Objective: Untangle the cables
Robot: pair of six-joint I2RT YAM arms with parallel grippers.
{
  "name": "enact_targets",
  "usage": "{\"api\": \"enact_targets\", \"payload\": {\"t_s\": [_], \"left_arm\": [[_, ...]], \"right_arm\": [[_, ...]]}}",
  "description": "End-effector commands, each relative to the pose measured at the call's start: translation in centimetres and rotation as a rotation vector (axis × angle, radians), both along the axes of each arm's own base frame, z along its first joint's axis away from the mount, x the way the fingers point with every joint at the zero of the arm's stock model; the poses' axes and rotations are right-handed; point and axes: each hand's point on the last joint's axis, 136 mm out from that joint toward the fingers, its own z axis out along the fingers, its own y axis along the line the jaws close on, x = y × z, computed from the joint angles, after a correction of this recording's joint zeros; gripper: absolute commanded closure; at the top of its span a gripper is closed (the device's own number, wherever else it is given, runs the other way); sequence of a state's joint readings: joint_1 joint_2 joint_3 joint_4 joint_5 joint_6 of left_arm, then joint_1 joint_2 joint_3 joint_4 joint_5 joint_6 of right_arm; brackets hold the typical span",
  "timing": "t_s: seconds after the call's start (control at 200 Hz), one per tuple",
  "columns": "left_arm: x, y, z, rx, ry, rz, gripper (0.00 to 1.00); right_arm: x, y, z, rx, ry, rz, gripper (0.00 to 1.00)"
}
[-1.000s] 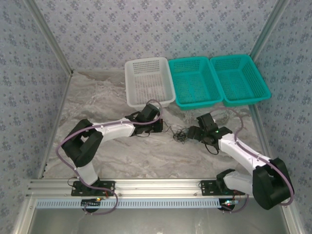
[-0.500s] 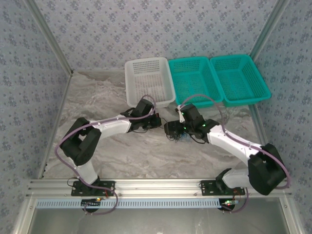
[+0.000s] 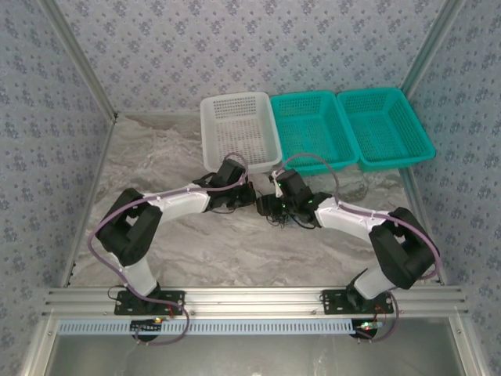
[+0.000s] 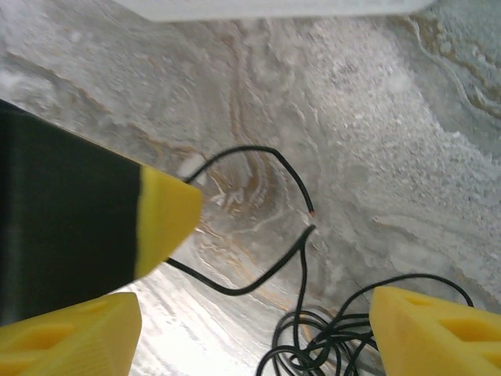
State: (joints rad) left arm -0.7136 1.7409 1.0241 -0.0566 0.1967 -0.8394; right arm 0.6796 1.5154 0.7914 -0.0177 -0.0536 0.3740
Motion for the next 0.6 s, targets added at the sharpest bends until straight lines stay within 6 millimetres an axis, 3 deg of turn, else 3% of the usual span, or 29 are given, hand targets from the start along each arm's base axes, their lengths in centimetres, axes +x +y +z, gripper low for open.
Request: {"api": "enact_targets", "payload": {"t_s": [0.0,0.17,0.4,0.5,0.595], "left_arm": [[0.4,-0.2,1.8,-0.014,-0.029,0.011,1.00],[0.4,0.4,1.7,0.005,-0.030,0.035,1.00],[0.5,1.0,2.3,0.018,-0.050,0.052,1.00],[0.6,2.4,3.0,0.050,-0.085,0.102,1.00],[0.9,5.3,4.2,0.105,-0.146,0.211,1.00]], "right_arm": [[-0.2,-0.6,-1.6,-0.067,-0.013,-0.014,0.41],[-0.4,-1.4,-3.5,-0.161,0.002,-0.011,0.39],[-0.6,-3.3,-6.4,-0.363,0.072,-0.094,0.49],[-1.0,-4.5,-7.1,-0.438,0.097,-0.125,0.55],[-1.6,-6.0,-7.4,-0.491,0.118,-0.165,0.59]]}}
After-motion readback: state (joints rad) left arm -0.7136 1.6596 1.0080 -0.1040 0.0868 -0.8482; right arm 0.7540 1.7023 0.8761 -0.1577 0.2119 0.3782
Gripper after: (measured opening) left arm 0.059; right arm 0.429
